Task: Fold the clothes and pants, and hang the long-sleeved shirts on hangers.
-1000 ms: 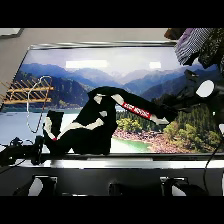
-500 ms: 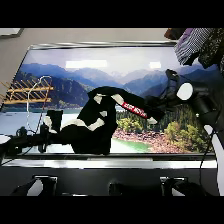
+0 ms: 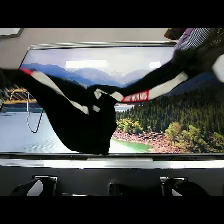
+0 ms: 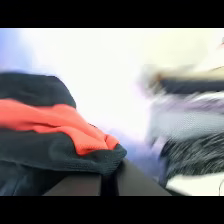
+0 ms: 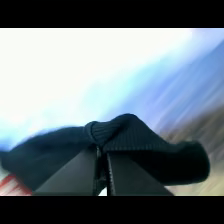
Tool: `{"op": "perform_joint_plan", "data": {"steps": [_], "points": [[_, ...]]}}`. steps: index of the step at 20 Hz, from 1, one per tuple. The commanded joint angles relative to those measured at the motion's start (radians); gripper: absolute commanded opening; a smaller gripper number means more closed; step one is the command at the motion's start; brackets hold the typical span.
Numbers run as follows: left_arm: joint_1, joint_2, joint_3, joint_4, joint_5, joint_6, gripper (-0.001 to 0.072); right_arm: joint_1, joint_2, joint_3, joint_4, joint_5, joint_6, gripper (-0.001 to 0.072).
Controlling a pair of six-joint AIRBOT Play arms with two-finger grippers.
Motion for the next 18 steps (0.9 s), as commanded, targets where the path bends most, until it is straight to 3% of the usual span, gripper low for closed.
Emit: {"op": "perform_joint_plan", "data": {"steps": [1,6,9,13,18], "points": [[-0.005,0.003,0.316,0.064,0.103,0.029,0.0038,0.002,0.071,0.254,-0.393,0.012,0.041,0.0042],[-0.005,0.042,0.56,0.261,0.174,0.016,0.0037,0.002,0.264,0.329,-0.765,0.021,0.186,0.0042],[-0.005,0.103,0.571,0.401,0.195,-0.103,0.0037,0.002,0.38,0.329,-0.911,0.024,0.319,0.0042],[-0.005,0.168,0.571,0.542,0.193,-0.194,0.0038,0.002,0.488,0.329,-0.961,0.024,0.446,0.0042],[-0.007,0.142,0.57,0.543,0.044,-0.201,0.0038,0.002,0.438,0.329,-0.959,0.077,0.458,0.0043]]}}
